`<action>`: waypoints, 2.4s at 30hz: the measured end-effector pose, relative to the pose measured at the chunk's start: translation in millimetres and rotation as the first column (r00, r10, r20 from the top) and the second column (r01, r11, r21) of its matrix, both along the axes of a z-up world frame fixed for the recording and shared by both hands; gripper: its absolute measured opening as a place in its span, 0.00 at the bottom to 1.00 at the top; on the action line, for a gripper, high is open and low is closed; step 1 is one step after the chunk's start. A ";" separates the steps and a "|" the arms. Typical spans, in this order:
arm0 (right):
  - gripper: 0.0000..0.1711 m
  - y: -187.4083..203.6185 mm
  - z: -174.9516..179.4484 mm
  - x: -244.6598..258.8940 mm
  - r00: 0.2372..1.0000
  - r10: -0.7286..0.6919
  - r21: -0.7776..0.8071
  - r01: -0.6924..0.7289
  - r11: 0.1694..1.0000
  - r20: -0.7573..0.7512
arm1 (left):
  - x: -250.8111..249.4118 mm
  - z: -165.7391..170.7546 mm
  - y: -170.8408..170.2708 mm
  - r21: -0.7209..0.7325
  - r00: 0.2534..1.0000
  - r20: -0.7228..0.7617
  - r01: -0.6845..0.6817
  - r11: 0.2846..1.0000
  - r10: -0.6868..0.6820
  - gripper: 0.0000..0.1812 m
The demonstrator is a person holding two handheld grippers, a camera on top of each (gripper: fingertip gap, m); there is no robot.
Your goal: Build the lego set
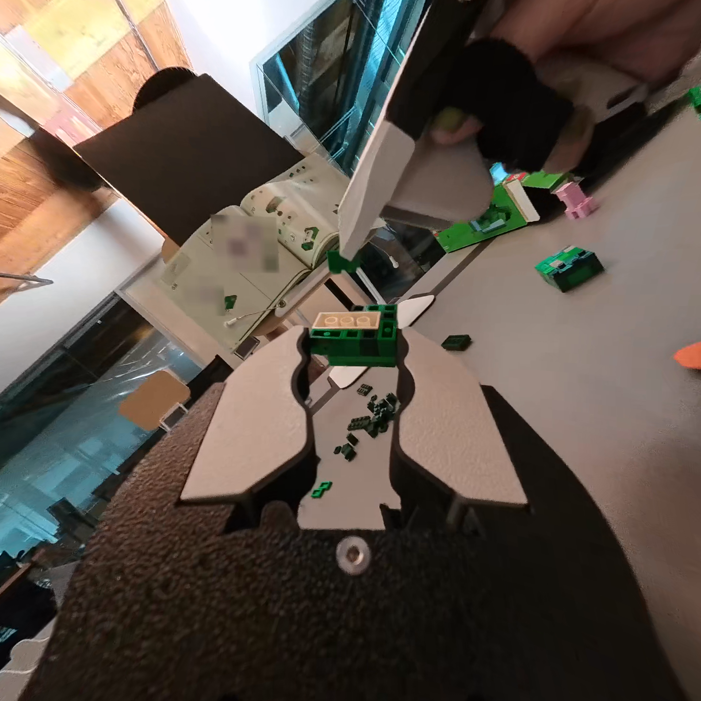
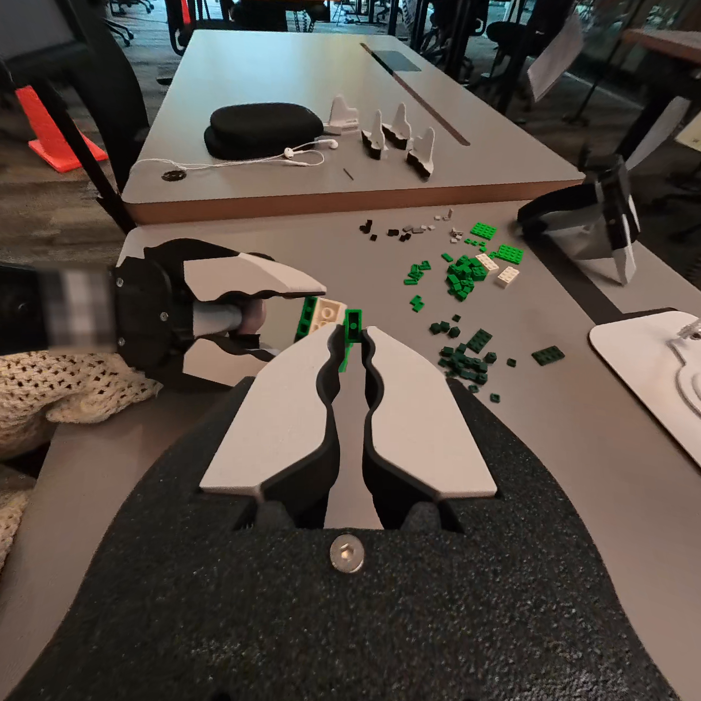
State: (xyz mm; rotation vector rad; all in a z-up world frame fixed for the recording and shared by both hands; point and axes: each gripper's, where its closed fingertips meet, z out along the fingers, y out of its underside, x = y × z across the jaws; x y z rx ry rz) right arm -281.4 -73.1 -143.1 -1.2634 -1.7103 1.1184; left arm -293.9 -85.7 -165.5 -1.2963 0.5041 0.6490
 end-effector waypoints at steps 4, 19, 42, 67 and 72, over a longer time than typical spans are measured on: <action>0.04 -5.2 -4.8 -3.7 1.000 -0.023 0.017 0.023 1.000 -0.007 | 0.9 0.9 -0.1 0.007 1.000 -0.026 -0.008 1.000 0.008 0.24; 0.05 -6.5 -13.6 -13.5 0.998 -0.046 0.054 0.044 0.998 0.051 | 4.0 2.9 -0.9 0.018 0.997 -0.073 -0.012 1.000 0.013 0.24; 0.16 -14.7 -17.1 1.6 0.990 0.080 0.166 -0.098 0.981 0.112 | 11.0 -4.1 1.3 -0.029 0.997 -0.065 0.050 0.998 -0.052 0.24; 0.35 -36.9 -38.6 51.4 0.888 0.451 0.354 -0.450 0.820 0.084 | 60.4 -2.9 -20.3 -0.037 0.740 0.382 0.611 0.791 -0.554 0.24; 0.33 -35.8 -39.1 52.5 0.888 0.452 0.373 -0.450 0.812 0.087 | 61.6 -4.6 -20.0 -0.045 0.734 0.390 0.618 0.785 -0.556 0.24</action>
